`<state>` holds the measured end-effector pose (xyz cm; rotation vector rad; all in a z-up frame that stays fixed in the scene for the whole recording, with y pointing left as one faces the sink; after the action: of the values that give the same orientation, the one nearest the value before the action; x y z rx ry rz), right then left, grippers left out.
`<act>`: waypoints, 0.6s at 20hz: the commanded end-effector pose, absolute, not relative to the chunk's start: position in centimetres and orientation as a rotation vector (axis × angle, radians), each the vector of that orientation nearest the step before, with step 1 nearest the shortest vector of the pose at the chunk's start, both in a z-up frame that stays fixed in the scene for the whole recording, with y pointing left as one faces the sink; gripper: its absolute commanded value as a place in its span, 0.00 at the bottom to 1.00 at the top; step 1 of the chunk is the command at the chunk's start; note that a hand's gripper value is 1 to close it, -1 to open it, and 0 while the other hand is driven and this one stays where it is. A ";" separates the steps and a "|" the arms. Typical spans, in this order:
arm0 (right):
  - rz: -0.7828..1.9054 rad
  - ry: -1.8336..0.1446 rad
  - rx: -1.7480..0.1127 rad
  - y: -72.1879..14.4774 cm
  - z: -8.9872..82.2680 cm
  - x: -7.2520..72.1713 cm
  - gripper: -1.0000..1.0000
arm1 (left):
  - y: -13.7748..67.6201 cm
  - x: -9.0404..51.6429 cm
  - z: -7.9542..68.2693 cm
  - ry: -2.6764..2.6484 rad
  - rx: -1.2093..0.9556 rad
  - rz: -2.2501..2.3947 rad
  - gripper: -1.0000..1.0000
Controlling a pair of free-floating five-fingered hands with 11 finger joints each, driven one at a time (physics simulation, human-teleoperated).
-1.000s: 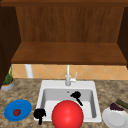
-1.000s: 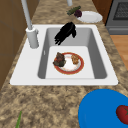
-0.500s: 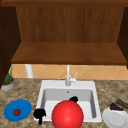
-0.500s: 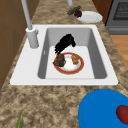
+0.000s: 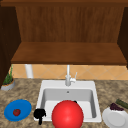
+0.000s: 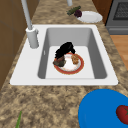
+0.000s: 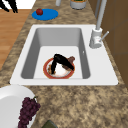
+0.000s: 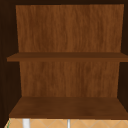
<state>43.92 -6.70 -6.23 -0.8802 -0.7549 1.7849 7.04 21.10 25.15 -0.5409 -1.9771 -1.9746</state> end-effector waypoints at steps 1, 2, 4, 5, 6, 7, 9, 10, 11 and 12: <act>1.687 -0.681 -0.870 -6.3 -8.0 43.9 0.00 | 21.1 7.0 25.2 -1.977 -0.541 -1.975 0.50; 1.670 -0.678 -0.878 -6.2 -8.1 43.9 0.00 | 21.1 7.0 25.2 -1.977 -0.541 -1.975 0.50; 1.641 -0.703 -0.841 -6.5 -6.9 43.5 0.00 | 21.1 7.0 25.2 -1.977 -0.541 -1.975 0.50; 1.635 -0.700 -0.846 -6.5 -6.3 43.4 0.00 | 21.1 7.0 25.2 -1.977 -0.541 -1.975 0.50; 1.630 -0.696 -0.852 -6.5 -5.9 43.4 0.00 | 21.1 7.0 25.2 -1.977 -0.541 -1.975 0.50; 1.636 -0.693 -0.845 -6.3 -5.8 43.6 0.00 | 21.1 7.0 25.2 -1.977 -0.541 -1.975 0.50; 1.658 -0.687 -0.818 -6.5 -5.3 43.7 0.00 | 21.1 7.0 25.2 -1.977 -0.541 -1.975 0.50; 1.669 -0.678 -0.813 -6.3 -4.7 43.8 0.00 | 21.1 7.0 25.2 -1.977 -0.541 -1.975 0.50; 1.675 -0.661 -0.811 -6.0 -4.1 43.9 0.00 | 21.1 7.0 25.2 -1.977 -0.541 -1.975 0.50; 1.677 -0.642 -0.807 -5.9 -3.6 44.0 0.00 | 21.1 7.0 25.2 -1.977 -0.541 -1.975 0.50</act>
<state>43.72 -6.35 -4.95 -0.8505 -0.6598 1.7218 7.04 21.10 25.15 -0.5409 -1.9771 -1.9746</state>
